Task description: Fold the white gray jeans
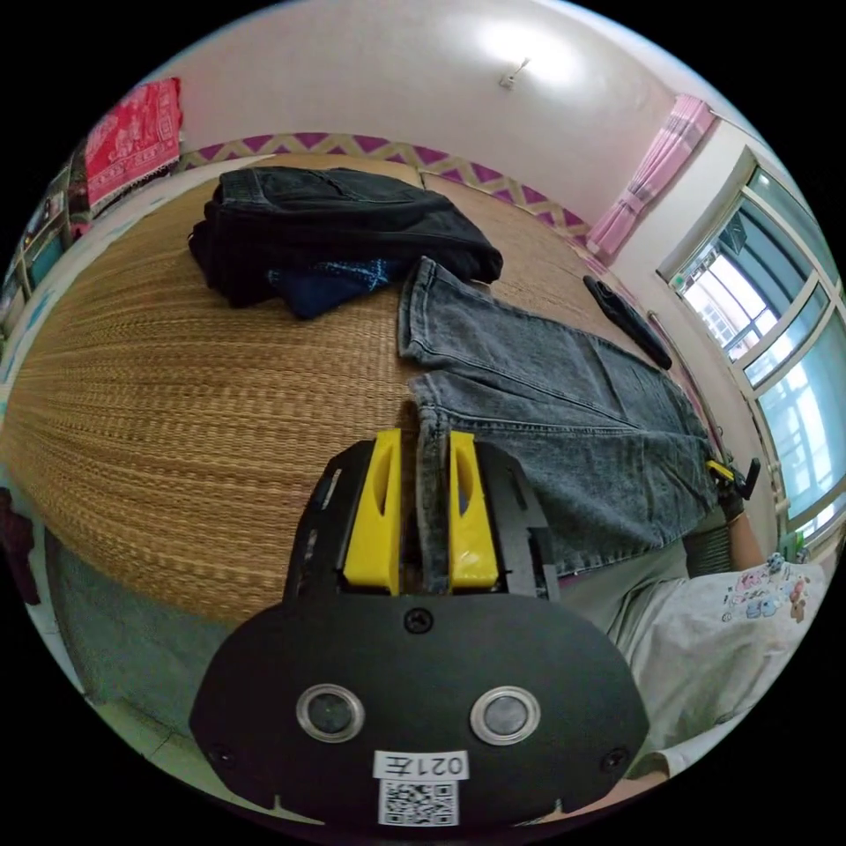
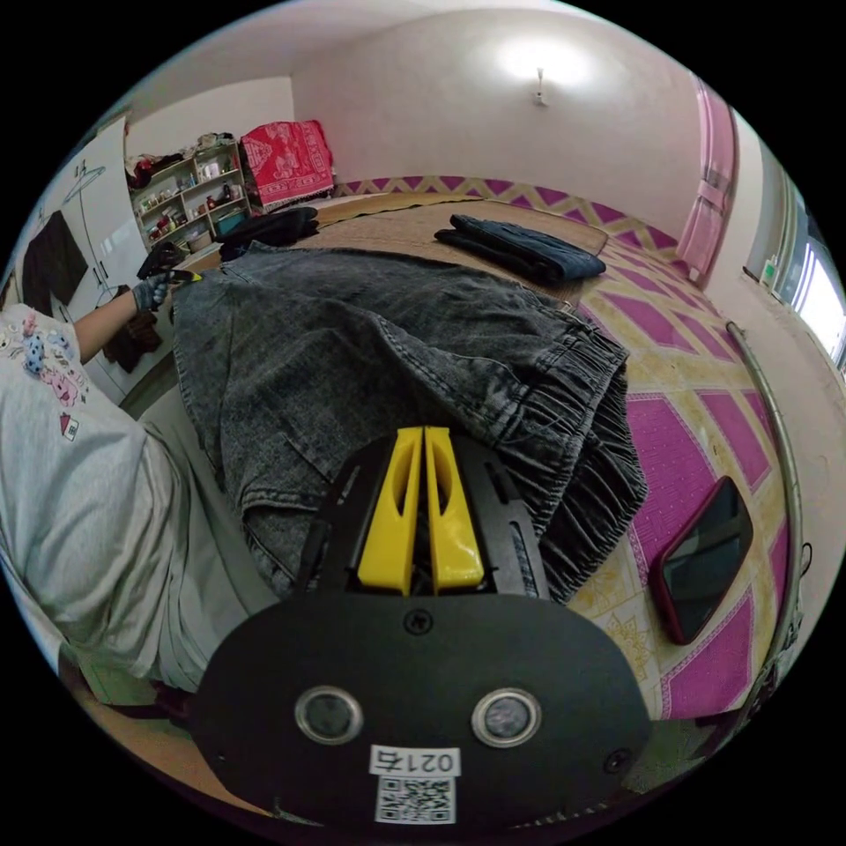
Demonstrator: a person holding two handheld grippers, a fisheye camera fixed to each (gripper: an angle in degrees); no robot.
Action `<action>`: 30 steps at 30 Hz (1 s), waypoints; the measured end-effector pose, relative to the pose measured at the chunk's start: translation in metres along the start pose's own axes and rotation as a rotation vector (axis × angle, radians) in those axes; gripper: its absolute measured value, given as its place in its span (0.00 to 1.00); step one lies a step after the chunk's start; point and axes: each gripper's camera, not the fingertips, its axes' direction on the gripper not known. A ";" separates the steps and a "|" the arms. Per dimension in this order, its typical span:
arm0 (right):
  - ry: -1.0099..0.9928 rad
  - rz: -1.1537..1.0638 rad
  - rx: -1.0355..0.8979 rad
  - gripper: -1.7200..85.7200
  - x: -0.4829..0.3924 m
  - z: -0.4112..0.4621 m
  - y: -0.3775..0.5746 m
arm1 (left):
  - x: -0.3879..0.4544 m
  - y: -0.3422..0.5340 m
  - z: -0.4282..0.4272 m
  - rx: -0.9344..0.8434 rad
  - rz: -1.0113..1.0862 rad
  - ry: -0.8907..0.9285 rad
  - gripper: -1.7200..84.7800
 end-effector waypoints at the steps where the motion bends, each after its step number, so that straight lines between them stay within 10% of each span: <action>1: -0.001 0.000 0.000 0.01 0.000 -0.001 0.001 | -0.001 0.001 -0.003 0.004 -0.005 -0.002 0.11; 7: -0.007 0.002 0.003 0.01 0.000 -0.004 0.005 | 0.003 0.029 -0.055 0.195 -0.023 0.024 0.02; 15: -0.009 0.008 0.004 0.01 0.002 -0.009 0.011 | 0.032 0.034 -0.037 -0.015 0.026 -0.102 0.03; 20: -0.005 0.014 0.006 0.01 0.005 -0.013 0.015 | 0.055 0.052 -0.096 0.326 0.152 -0.086 0.01; 23: -0.002 0.015 0.007 0.01 0.008 -0.016 0.018 | 0.034 0.047 -0.047 -0.018 0.060 -0.229 0.01; 30: -0.002 0.017 0.011 0.01 0.021 -0.024 0.027 | -0.015 0.087 -0.089 0.167 -0.139 -0.245 0.01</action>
